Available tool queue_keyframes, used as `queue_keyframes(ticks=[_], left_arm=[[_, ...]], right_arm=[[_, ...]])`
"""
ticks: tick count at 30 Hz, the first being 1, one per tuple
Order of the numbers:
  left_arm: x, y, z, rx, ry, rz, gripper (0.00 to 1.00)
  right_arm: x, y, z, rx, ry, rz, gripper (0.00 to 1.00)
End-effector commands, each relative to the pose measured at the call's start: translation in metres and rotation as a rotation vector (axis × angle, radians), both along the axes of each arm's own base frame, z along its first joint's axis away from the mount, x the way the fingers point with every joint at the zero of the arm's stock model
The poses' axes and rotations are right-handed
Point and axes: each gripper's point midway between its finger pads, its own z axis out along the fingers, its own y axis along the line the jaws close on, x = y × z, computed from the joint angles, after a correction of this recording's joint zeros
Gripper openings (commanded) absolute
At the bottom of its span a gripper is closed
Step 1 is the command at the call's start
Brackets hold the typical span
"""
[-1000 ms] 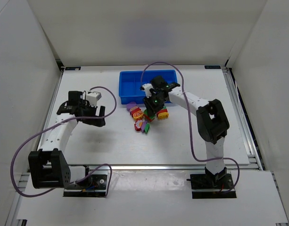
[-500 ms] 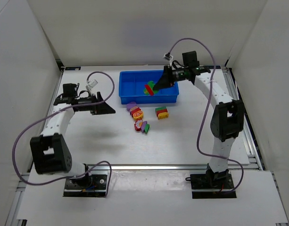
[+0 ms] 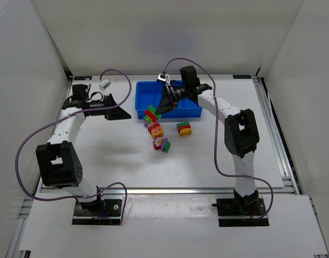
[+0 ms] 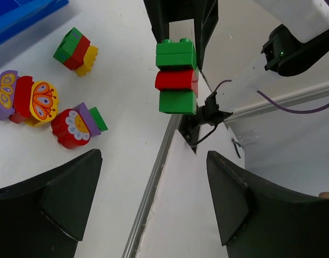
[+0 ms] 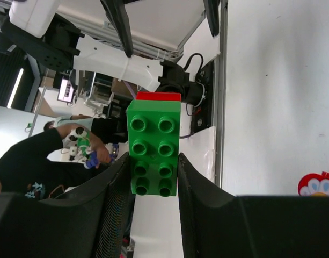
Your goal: Sort the legos into containers by color
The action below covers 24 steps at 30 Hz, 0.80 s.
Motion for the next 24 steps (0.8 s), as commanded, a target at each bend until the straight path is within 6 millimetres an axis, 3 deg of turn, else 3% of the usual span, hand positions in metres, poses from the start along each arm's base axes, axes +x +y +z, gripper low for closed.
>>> queue_keyframes(ticks=[1,8,9,14,24], left_arm=[[-0.005,-0.012,0.01,0.034,-0.097,-0.035,0.87],[0.012,-0.014,-0.001,0.061,-0.153,-0.005,0.82],[0.012,-0.015,0.003,0.025,-0.052,0.027,0.82],[0.036,-0.021,0.019,-0.051,-0.138,0.102,0.83],[0.03,-0.03,0.032,-0.127,-0.106,0.066,0.81]], right_arm=[[0.002,0.01,0.025,0.056,-0.057,0.036,0.15],[0.015,0.025,0.027,0.047,-0.049,-0.032,0.15],[0.016,0.027,0.028,0.049,-0.047,-0.04,0.15],[0.019,0.032,0.033,0.054,-0.032,-0.043,0.15],[0.02,0.034,0.029,0.061,-0.041,-0.035,0.14]])
